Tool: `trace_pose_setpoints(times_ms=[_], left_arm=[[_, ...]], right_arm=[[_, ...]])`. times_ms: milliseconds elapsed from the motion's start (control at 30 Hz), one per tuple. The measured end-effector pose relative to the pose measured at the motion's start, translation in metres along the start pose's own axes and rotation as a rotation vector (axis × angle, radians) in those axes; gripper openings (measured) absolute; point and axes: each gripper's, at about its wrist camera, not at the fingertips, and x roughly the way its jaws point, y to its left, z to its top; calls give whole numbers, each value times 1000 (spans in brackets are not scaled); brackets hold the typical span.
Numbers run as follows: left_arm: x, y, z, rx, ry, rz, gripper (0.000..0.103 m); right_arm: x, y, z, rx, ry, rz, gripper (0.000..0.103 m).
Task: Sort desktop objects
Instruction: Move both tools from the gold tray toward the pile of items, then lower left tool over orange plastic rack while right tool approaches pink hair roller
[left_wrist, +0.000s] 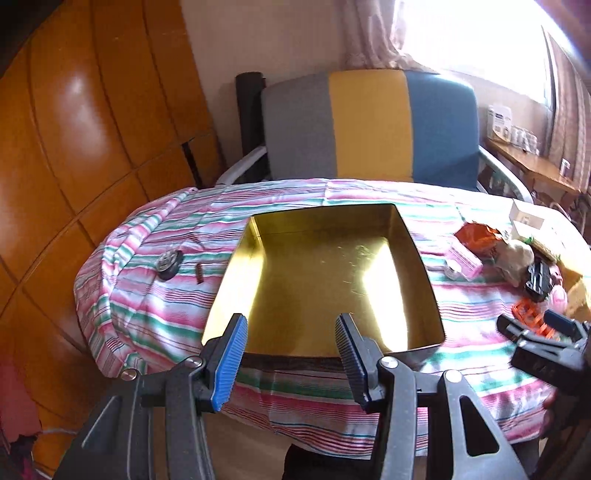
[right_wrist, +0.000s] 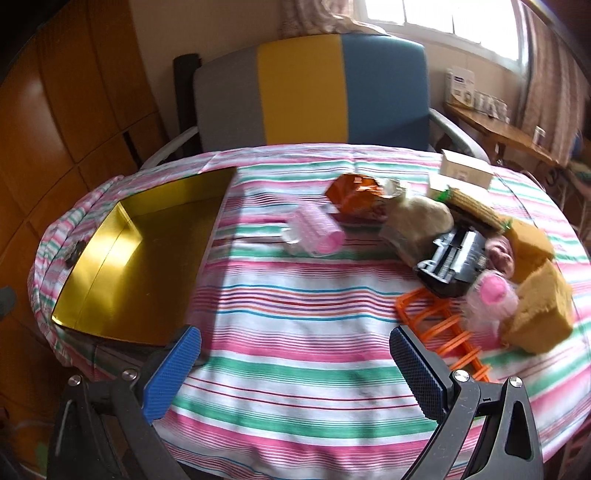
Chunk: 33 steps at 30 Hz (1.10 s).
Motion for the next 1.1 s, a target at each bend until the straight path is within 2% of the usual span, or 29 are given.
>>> trace_pose_setpoints(times_ms=[267,367,433,633,767,867,967,1100], left_arm=[[12,-41,5,105,29,-80,50],[19,-66,5,178,48,-177,50],[23,-88,2,239,65,-270,50],[32,-153,-20,439,117,-489,50],[41,-179,-38,519,162,-550,50],[54,-181,-47,510,233,-580,50],[68,-174,-51,457,312,-613,50],[79,-162,-54,398,376,-633,50]], right_arm=[[-8,-74,-4,135,11,48,103],[-14,-104,-3,194,8,68,103],[-19,-123,-1,248,1,92,103],[-26,-172,2,384,-6,141,103],[-14,-188,-1,435,26,150,103],[-1,-188,-4,480,66,235,103],[10,-182,-6,471,81,232,103],[32,-170,-5,462,122,229,103]])
